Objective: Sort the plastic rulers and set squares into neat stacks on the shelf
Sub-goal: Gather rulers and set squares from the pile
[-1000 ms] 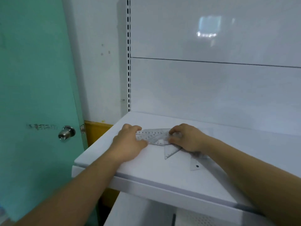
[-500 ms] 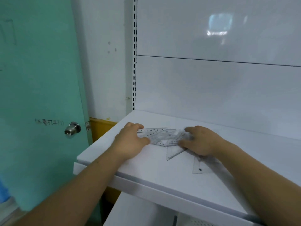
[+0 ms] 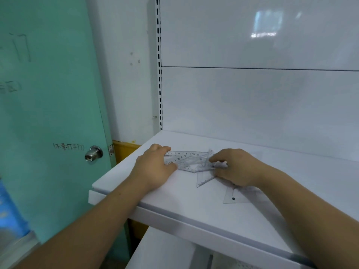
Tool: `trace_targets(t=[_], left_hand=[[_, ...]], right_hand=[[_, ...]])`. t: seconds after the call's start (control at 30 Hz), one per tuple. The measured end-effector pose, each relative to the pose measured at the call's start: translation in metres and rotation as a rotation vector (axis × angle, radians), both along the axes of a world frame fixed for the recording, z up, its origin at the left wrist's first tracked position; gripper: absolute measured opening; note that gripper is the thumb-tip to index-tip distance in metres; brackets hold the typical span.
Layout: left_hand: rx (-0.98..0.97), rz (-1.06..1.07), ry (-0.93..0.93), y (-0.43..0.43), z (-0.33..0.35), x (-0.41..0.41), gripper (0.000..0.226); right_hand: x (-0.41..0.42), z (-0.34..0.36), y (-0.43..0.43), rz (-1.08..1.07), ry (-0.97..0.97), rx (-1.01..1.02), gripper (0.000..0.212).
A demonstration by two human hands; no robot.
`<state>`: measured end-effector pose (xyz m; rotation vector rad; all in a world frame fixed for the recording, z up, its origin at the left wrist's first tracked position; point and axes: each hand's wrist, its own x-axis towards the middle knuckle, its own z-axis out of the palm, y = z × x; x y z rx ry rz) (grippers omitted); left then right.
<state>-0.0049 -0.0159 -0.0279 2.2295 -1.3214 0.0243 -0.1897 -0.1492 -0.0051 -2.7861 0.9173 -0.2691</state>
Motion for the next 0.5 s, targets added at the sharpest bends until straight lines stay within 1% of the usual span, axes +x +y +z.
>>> trace_targets(t=[0.07, 0.1, 0.13, 0.2, 0.23, 0.27, 0.37, 0.43, 0.5], left_hand=[[0.015, 0.001, -0.072, 0.0016, 0.0014, -0.0041, 0.056], [0.016, 0.0, -0.097, 0.0024, 0.0016, -0.0059, 0.056], [0.013, -0.003, -0.113, 0.003, 0.0016, -0.0073, 0.056], [0.004, -0.012, -0.118, 0.0042, 0.0012, -0.0082, 0.056], [0.002, -0.015, -0.115, 0.0043, 0.0008, -0.0083, 0.056], [0.003, -0.017, -0.112, 0.0044, 0.0005, -0.0082, 0.057], [-0.003, -0.023, -0.11, 0.0041, 0.0008, -0.0089, 0.06], [-0.01, -0.035, -0.116, 0.0037, 0.0025, -0.0105, 0.062], [0.0, -0.048, -0.13, 0.0041, 0.004, -0.0118, 0.062]], right_hand=[[-0.0024, 0.0008, 0.0008, -0.008, 0.003, 0.08, 0.063], [-0.0041, 0.0006, -0.0014, -0.039, 0.022, 0.096, 0.067], [-0.0059, 0.0007, -0.0026, -0.072, 0.051, 0.099, 0.06], [-0.0093, 0.0005, -0.0044, -0.085, 0.074, 0.067, 0.021], [-0.0102, 0.0005, -0.0042, -0.071, 0.055, 0.048, 0.012], [-0.0103, 0.0005, -0.0032, -0.06, 0.028, 0.046, 0.019], [-0.0081, -0.0006, -0.0026, -0.062, -0.04, 0.124, 0.051], [-0.0068, 0.0007, -0.0034, -0.084, -0.024, 0.175, 0.067], [-0.0068, 0.0028, -0.0053, -0.114, 0.015, 0.18, 0.071]])
